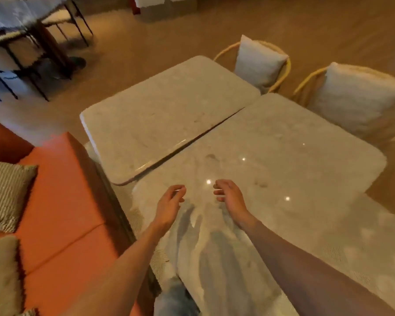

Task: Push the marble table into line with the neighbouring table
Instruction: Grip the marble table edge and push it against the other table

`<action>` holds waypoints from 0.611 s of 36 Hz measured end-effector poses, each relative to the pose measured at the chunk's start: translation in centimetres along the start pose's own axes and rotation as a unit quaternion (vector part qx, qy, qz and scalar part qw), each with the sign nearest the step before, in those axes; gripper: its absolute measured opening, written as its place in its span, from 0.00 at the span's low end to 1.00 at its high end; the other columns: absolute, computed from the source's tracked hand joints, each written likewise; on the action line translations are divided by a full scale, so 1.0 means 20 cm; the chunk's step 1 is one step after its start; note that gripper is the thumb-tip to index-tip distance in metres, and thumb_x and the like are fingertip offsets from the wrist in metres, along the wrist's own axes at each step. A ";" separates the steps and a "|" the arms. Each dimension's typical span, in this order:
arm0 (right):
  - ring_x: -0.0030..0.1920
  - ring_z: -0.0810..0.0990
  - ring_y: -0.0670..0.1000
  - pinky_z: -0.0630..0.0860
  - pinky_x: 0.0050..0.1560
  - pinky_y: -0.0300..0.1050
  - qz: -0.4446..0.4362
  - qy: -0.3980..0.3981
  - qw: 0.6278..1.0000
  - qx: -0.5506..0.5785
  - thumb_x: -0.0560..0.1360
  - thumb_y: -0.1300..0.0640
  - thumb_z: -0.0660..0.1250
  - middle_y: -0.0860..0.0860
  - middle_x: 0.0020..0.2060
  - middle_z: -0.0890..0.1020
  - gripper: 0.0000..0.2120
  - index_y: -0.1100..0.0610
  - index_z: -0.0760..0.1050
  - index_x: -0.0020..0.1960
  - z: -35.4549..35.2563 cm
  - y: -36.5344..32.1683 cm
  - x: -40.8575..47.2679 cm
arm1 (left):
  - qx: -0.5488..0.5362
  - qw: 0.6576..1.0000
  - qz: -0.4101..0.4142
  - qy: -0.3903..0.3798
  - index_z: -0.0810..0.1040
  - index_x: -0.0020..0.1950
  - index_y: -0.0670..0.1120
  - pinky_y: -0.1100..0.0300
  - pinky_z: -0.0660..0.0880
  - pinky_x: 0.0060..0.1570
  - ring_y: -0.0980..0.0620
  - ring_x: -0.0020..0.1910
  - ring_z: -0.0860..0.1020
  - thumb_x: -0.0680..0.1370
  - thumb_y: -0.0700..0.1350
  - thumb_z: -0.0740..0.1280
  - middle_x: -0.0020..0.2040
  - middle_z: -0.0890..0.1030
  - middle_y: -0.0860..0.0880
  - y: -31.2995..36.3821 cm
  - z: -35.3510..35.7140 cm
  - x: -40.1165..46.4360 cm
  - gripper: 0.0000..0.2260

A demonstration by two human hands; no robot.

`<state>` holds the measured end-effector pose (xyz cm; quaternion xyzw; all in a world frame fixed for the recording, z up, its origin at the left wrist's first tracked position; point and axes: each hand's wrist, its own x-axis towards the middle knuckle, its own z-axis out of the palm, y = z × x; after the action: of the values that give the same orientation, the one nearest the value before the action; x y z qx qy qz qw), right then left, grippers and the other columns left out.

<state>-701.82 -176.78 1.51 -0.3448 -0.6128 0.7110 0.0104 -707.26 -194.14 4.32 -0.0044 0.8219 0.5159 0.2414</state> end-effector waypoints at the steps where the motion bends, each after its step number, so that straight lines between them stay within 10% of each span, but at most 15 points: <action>1: 0.49 0.80 0.50 0.75 0.51 0.45 0.004 0.062 0.998 0.032 0.80 0.52 0.63 0.53 0.51 0.82 0.06 0.52 0.78 0.50 -0.02 0.05 0.04 | 0.019 0.998 0.001 -0.058 0.76 0.67 0.46 0.47 0.76 0.61 0.45 0.57 0.78 0.83 0.51 0.61 0.61 0.79 0.45 0.01 0.08 0.16 0.15; 12: 0.51 0.82 0.56 0.80 0.56 0.57 0.058 0.302 0.945 0.112 0.79 0.55 0.64 0.56 0.53 0.82 0.05 0.51 0.78 0.50 0.00 0.17 -0.11 | 0.009 0.971 0.015 -0.239 0.78 0.50 0.55 0.61 0.76 0.45 0.48 0.51 0.81 0.82 0.51 0.63 0.51 0.82 0.49 0.03 0.26 0.55 0.06; 22: 0.49 0.81 0.55 0.77 0.49 0.47 0.070 0.373 0.910 0.168 0.79 0.59 0.64 0.57 0.51 0.82 0.06 0.58 0.79 0.52 0.21 0.36 -0.25 | 0.069 0.951 -0.002 -0.301 0.79 0.55 0.49 0.57 0.76 0.52 0.47 0.54 0.81 0.82 0.49 0.63 0.55 0.82 0.46 -0.07 0.09 0.53 0.07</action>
<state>-697.28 -184.39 -2.39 -0.6197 -0.4106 0.6219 0.2460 -715.51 -190.71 -1.63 0.1659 0.7447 0.4352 0.4780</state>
